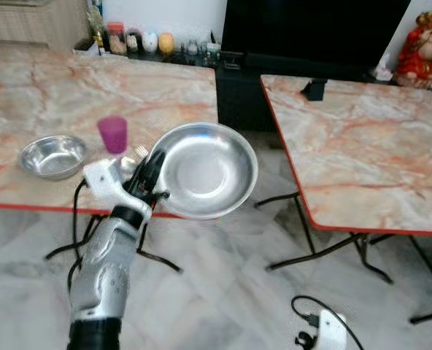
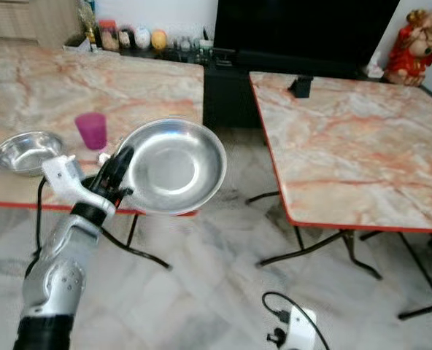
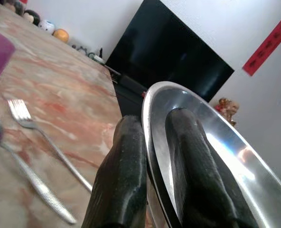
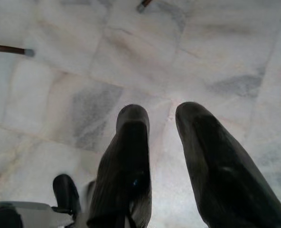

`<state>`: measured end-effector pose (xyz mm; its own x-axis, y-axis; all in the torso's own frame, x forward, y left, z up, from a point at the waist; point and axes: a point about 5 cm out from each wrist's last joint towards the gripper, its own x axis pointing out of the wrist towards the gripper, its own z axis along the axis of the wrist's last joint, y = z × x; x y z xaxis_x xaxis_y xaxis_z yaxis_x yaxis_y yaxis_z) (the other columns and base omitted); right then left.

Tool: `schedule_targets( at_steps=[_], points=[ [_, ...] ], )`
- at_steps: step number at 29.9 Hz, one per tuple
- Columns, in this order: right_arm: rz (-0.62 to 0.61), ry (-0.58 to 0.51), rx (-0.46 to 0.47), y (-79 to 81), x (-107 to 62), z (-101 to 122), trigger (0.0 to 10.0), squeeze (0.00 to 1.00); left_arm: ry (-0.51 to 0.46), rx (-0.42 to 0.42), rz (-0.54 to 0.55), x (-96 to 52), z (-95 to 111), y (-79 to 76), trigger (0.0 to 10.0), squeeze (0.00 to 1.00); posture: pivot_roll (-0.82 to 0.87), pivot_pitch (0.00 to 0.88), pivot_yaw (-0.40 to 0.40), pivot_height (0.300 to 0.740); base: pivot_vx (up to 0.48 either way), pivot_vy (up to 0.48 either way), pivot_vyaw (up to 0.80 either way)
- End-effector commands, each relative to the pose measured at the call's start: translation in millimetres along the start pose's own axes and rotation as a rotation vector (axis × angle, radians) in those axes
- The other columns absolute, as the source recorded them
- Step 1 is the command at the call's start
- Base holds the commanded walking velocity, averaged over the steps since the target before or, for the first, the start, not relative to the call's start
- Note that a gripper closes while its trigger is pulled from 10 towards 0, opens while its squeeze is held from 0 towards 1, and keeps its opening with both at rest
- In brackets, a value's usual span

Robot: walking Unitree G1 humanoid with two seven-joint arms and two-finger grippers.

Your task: Setting the table

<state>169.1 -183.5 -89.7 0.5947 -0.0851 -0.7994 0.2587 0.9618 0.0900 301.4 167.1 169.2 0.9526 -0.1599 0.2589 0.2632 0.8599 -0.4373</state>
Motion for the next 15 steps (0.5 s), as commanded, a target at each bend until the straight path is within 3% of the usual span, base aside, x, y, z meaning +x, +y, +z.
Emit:
schedule_targets(
  at_steps=[1,3,8,15],
  points=[
    [-0.022,-0.008,-0.010,-7.5,0.0,3.1,10.0,0.00,-0.016,-0.013,-0.044,5.6,1.0,-11.9,10.0,0.00,0.11,0.000,-0.089,0.727,0.000,-0.465,0.00],
    [-0.024,-0.020,-0.022,-7.5,0.0,4.3,10.0,0.00,-0.012,-0.013,-0.047,5.6,-0.5,-13.3,10.0,0.00,0.11,0.000,-0.086,0.727,0.000,-0.461,0.00],
    [-0.020,-0.014,-0.020,-6.8,0.0,3.8,10.0,0.00,-0.004,-0.010,-0.056,7.5,-2.1,-15.4,10.0,0.00,0.10,0.000,-0.083,0.727,0.000,-0.461,0.76],
    [-0.019,-0.009,-0.010,-6.1,-0.1,2.6,10.0,0.00,0.016,-0.004,-0.061,5.6,-6.0,-15.2,10.0,0.00,0.11,0.000,-0.083,0.727,0.000,-0.459,0.00]
  ],
)
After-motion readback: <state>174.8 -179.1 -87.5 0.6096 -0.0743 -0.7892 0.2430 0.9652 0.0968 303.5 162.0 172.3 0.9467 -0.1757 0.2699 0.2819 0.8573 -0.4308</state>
